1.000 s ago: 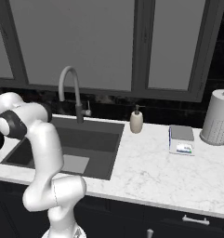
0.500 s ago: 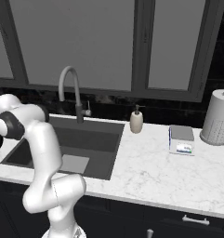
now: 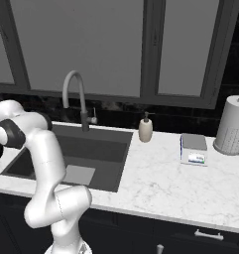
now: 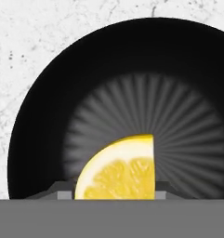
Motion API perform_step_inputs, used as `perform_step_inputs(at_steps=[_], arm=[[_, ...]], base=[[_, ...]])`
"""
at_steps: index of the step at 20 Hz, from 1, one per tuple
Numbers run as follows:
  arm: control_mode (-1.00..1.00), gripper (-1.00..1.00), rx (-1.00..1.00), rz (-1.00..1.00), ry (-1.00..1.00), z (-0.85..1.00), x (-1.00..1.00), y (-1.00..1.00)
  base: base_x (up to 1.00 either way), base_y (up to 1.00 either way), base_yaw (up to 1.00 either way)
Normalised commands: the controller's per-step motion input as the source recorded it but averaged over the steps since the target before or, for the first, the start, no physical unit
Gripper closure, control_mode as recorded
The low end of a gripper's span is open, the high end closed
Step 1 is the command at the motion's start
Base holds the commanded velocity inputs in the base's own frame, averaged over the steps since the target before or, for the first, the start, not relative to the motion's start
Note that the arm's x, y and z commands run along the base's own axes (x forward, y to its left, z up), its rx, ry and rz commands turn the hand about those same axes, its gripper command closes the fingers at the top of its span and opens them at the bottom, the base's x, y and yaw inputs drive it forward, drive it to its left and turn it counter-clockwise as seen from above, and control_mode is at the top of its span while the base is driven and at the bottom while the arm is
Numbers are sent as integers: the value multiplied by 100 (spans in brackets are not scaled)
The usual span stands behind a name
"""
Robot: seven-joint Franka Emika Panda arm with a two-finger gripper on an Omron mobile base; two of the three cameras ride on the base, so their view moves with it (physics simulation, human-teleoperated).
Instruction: Pick the lemon wedge from the sink and place it in the bowl. Then pick the bowl and place it in the microwave. Then close the microwave door and press the start button.
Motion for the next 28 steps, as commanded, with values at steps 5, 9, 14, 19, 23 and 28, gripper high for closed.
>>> perform_step_inputs(at_steps=[5,9,14,19,23,28], arm=[[-100,-100,-4,0,-5,0,-5,0],[-100,-100,-3,-2,-18,0,-40,0],[-100,-100,4,-10,-21,46,-59,-30],[-100,-100,39,-20,-1,100,-35,-88],[-100,-100,52,-26,3,49,-23,-99],[-100,-100,50,-23,3,1,-15,-100]], base=[[0,0,0],[0,0,0],[0,0,0],[0,0,0],[0,0,0],[0,0,0]])
